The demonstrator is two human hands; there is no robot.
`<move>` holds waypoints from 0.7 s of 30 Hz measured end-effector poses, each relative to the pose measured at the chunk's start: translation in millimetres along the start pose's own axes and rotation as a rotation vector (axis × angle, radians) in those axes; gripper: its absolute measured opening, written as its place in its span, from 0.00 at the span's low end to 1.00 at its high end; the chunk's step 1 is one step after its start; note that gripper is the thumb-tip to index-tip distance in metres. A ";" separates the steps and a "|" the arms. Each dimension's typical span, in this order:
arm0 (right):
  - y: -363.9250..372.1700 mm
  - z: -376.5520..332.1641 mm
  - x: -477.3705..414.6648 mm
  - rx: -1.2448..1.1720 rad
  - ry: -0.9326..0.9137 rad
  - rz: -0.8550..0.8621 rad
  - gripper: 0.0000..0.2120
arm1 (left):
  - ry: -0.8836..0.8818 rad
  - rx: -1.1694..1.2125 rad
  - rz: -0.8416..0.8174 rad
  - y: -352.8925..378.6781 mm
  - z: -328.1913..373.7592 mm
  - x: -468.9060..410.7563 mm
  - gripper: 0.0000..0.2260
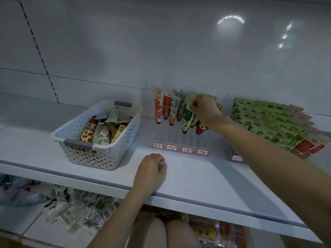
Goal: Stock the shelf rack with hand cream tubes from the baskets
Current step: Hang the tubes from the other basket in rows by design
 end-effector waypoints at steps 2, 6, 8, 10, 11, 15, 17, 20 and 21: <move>0.0 -0.9 2.8 0.013 -0.006 0.008 0.11 | -0.002 0.003 -0.002 -0.2 -0.4 0.0 0.07; 0.0 -0.4 4.6 0.027 -0.006 0.026 0.10 | -0.004 0.003 -0.007 -0.3 -0.1 -0.2 0.06; 0.1 0.0 4.4 0.030 -0.009 0.027 0.10 | 0.002 0.003 -0.005 -0.4 0.2 -0.1 0.06; 0.7 -0.6 3.8 0.035 -0.013 0.026 0.10 | 0.004 0.003 -0.004 -1.0 0.4 0.1 0.06; 1.4 -1.4 3.3 0.038 -0.017 0.026 0.09 | 0.004 0.004 -0.006 -1.1 0.3 0.2 0.07; 3.4 -6.3 4.3 0.040 -0.034 0.030 0.07 | 0.005 0.007 -0.011 -1.6 0.4 0.3 0.06; 3.4 -7.1 5.1 0.030 -0.031 0.027 0.07 | 0.007 0.008 -0.009 -1.6 0.4 0.3 0.06; 3.1 -5.5 5.3 0.014 -0.031 0.027 0.08 | 0.006 0.008 -0.011 -1.7 0.6 0.5 0.06; 3.5 -4.5 5.0 0.011 -0.032 0.028 0.09 | 0.007 0.009 -0.009 -1.8 0.6 0.6 0.06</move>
Point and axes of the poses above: each hand's wrist, its own x-axis away from the middle knuckle, its own y-axis out of the palm, z = x × y, the point moved 2 cm from there along -x, towards the middle knuckle, and after that the axes turned 10 degrees about y, right-handed, at the moved point
